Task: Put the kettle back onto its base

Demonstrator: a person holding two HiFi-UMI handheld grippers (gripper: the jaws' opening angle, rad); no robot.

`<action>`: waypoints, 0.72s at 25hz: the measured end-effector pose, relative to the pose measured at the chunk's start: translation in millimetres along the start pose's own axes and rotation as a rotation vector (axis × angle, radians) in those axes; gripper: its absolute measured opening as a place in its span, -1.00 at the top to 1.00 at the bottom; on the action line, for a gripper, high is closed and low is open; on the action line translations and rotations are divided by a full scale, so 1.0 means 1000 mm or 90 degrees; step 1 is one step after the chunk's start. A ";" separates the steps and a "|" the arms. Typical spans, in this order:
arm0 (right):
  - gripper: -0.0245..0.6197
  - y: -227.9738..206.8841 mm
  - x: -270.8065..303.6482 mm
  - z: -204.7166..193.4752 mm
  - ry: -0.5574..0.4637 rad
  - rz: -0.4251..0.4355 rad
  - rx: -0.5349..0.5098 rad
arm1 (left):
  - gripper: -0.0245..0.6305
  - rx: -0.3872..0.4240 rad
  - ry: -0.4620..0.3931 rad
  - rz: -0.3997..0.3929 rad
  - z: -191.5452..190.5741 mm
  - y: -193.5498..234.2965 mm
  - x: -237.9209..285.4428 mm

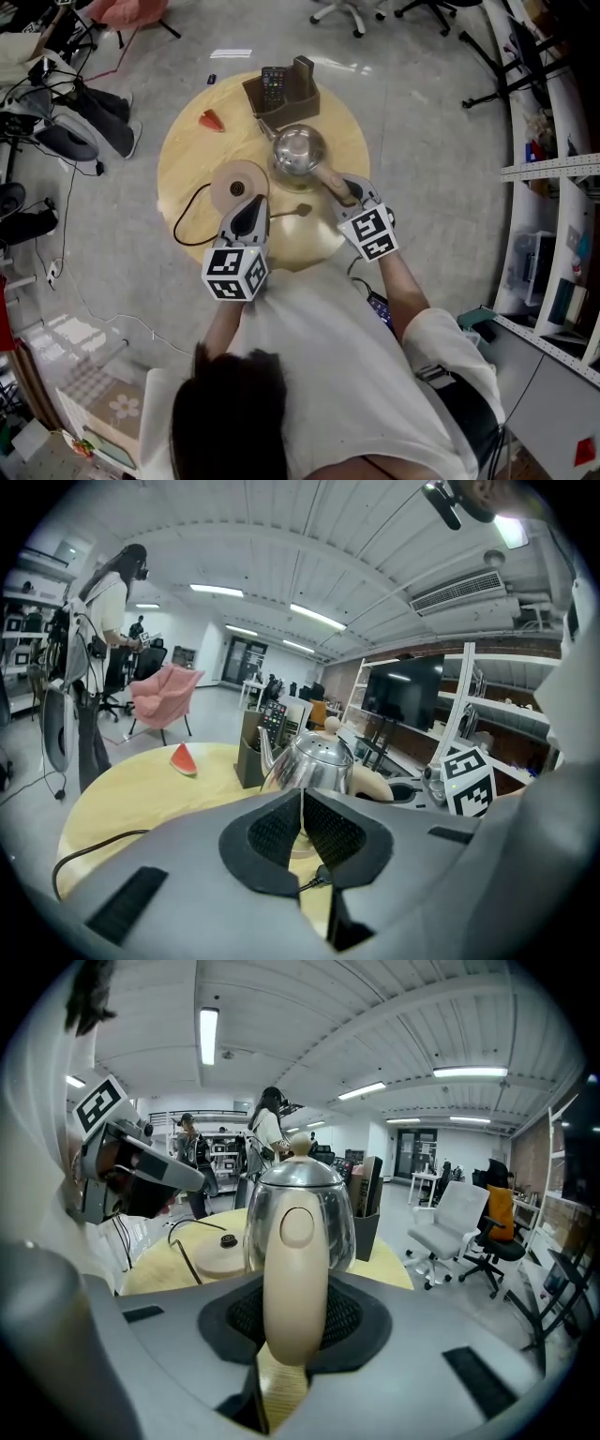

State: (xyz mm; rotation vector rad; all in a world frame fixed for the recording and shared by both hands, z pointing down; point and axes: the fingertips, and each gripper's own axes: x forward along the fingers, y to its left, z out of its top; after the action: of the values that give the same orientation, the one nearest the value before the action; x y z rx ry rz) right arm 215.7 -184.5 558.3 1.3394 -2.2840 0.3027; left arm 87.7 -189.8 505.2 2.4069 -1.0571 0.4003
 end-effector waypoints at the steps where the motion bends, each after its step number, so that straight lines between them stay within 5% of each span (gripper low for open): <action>1: 0.62 0.001 0.000 0.001 -0.004 -0.005 0.008 | 0.83 0.000 -0.003 0.001 0.000 0.000 0.000; 18: 0.62 0.010 -0.014 0.044 -0.082 -0.059 0.046 | 0.83 -0.006 -0.021 0.003 -0.001 0.004 -0.013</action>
State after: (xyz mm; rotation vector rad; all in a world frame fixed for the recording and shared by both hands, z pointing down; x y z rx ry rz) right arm 200.2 -187.4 514.1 1.5362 -2.3269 0.2769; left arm 76.0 -184.2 501.7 2.4108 -1.0766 0.3581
